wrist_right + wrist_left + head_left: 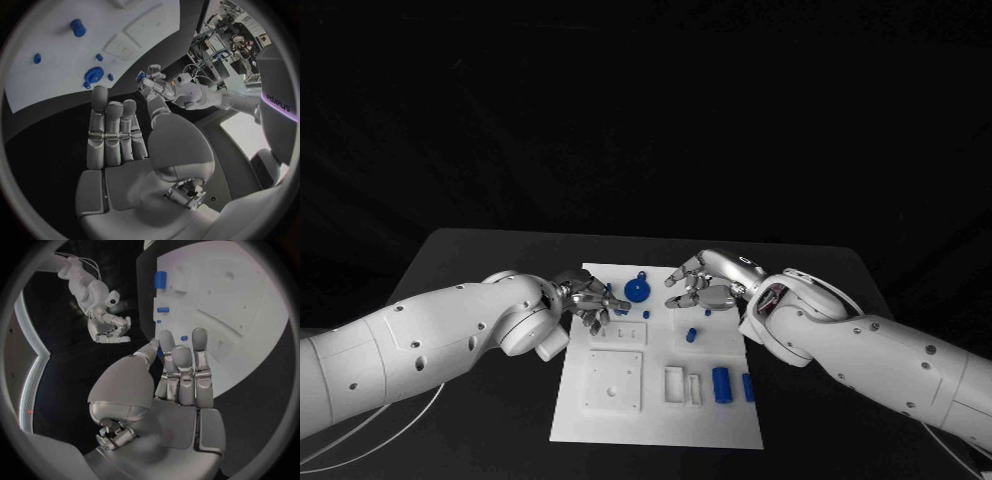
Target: Assemble the parts on the task board
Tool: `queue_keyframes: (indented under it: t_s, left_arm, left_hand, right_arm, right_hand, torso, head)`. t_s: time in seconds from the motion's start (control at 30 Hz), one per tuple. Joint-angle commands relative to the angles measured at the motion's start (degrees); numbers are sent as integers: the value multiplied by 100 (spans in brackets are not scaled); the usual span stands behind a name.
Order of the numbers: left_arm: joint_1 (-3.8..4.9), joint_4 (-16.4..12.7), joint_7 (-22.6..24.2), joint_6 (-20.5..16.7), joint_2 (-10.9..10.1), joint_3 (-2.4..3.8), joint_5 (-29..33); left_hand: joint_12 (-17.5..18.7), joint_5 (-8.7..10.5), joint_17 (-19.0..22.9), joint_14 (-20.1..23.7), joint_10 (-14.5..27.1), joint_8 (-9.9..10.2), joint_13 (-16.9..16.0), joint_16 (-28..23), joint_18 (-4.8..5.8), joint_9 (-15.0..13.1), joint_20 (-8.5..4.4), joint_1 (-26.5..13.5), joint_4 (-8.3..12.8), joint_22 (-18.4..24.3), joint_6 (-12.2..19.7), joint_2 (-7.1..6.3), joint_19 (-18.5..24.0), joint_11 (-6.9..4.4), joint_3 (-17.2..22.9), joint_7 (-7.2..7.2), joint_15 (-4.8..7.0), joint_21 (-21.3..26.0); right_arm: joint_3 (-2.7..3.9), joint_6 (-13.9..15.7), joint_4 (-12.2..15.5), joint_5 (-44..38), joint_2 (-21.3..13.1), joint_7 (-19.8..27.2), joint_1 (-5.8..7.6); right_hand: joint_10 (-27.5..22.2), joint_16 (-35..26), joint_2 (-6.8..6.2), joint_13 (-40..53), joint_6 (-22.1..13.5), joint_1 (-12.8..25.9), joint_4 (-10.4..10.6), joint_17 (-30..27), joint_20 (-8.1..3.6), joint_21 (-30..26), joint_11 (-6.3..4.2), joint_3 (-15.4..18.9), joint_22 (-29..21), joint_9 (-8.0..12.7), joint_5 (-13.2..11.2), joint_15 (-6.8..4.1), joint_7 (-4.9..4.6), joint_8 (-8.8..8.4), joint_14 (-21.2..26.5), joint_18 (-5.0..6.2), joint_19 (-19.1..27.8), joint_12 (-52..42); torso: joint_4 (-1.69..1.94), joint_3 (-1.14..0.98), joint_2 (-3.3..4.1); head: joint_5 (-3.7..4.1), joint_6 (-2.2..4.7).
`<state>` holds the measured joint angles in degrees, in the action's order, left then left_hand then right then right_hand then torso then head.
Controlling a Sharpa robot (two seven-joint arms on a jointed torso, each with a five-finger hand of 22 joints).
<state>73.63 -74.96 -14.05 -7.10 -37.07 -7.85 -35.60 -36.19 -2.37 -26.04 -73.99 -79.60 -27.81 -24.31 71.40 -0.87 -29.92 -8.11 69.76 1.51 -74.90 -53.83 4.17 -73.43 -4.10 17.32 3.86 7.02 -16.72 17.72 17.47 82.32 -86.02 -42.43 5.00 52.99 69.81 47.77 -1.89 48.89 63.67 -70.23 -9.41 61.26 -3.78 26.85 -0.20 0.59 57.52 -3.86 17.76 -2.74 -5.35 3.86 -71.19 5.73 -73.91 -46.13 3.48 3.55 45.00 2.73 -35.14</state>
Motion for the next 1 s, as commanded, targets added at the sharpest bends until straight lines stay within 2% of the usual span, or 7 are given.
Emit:
queue_keyframes:
  t_s: [0.03,0.13,0.2,0.33,0.63,0.8,1.0]
  left_arm:
    - [2,-60,-857,-903,38,-27,-901]
    - [2,-67,-1011,-983,72,-66,-1109]
    - [3,-62,-1137,-1014,120,-112,-1295]
    - [3,-15,-1284,-1007,228,-200,-1530]
    - [3,218,-1464,-958,559,-413,-1926]
    - [1,323,-1505,-971,723,-476,-2155]
    - [-12,435,-1536,-1000,878,-527,-2415]
  left_hand:
    - [33,-40,-29,-84,-111,-98,7,-18,80,20,-16,41,17,-87,-506,-8,-67,-34,28,-415,13,-42]
    - [58,-40,-72,-143,-211,-184,16,-21,82,30,-38,13,-33,-89,-605,-37,-109,-58,-3,-464,40,-51]
    - [80,-39,-111,-182,-295,-252,24,-28,87,33,-52,4,-50,-90,-693,-73,-134,-65,-26,-498,57,-56]
    - [126,-41,-189,-245,-431,-354,38,-43,87,32,-64,-5,-65,-95,-823,-116,-168,-73,-42,-542,74,-67]
    - [255,-51,-664,-427,-668,-477,32,-92,62,26,-34,-56,-28,-105,-985,-187,-218,-71,43,-586,68,-111]
    - [154,-59,-1038,-557,-694,-512,-14,-115,-5,27,18,-113,25,-109,-1088,-230,-243,-75,129,-610,59,-166]
    - [35,-68,-1425,-658,-702,-521,7,-151,-90,-1,86,-160,79,-109,-1164,-256,-241,-89,201,-630,49,-243]
  right_arm:
    - [88,207,-136,222,-23,-92,5]
    - [179,261,-261,412,-35,-91,20]
    - [263,307,-428,667,-41,-91,78]
    - [328,346,-753,1082,-33,-91,246]
    - [362,327,-1216,1458,42,-82,507]
    - [364,303,-1305,1509,88,-75,554]
    - [365,288,-1357,1549,127,-59,579]
  right_hand:
    - [-6,19,-23,-10,-7,-34,0,-10,8,-26,-10,-51,11,-4,47,2,17,-27,14,17,-42,-39]
    - [-6,19,-23,-10,-7,-34,0,-10,8,-26,-10,-51,11,-4,47,2,17,-27,14,17,-42,-39]
    - [-3,18,-36,-19,-1,-28,3,-22,7,-41,-11,-65,19,-5,54,1,18,-26,12,17,-50,-38]
    - [-1,15,-37,-28,5,-25,3,-32,5,-52,-13,-76,23,-5,74,-1,21,-27,9,17,-56,-33]
    - [-5,-9,-46,-63,20,-12,-16,-78,4,-112,-15,-104,28,-4,104,-2,23,-27,18,11,-64,-6]
    - [-7,-17,-53,-84,29,2,-27,-106,3,-152,-17,-116,28,-5,118,-3,26,-27,20,7,-76,8]
    - [-6,-32,-51,-120,25,22,-32,-156,3,-231,-18,-133,27,-5,140,-3,25,-28,22,1,-103,30]
  torso:
    - [0,-3,-13]
    - [1,-7,-30]
    - [1,-10,-45]
    - [-5,-15,-85]
    - [-7,-22,-142]
    - [-9,-17,-138]
    - [-6,-21,-137]
  head:
    - [-21,-43]
    - [-29,-85]
    - [-33,-114]
    - [-43,-191]
    - [-49,-323]
    - [-48,-349]
    - [-39,-378]
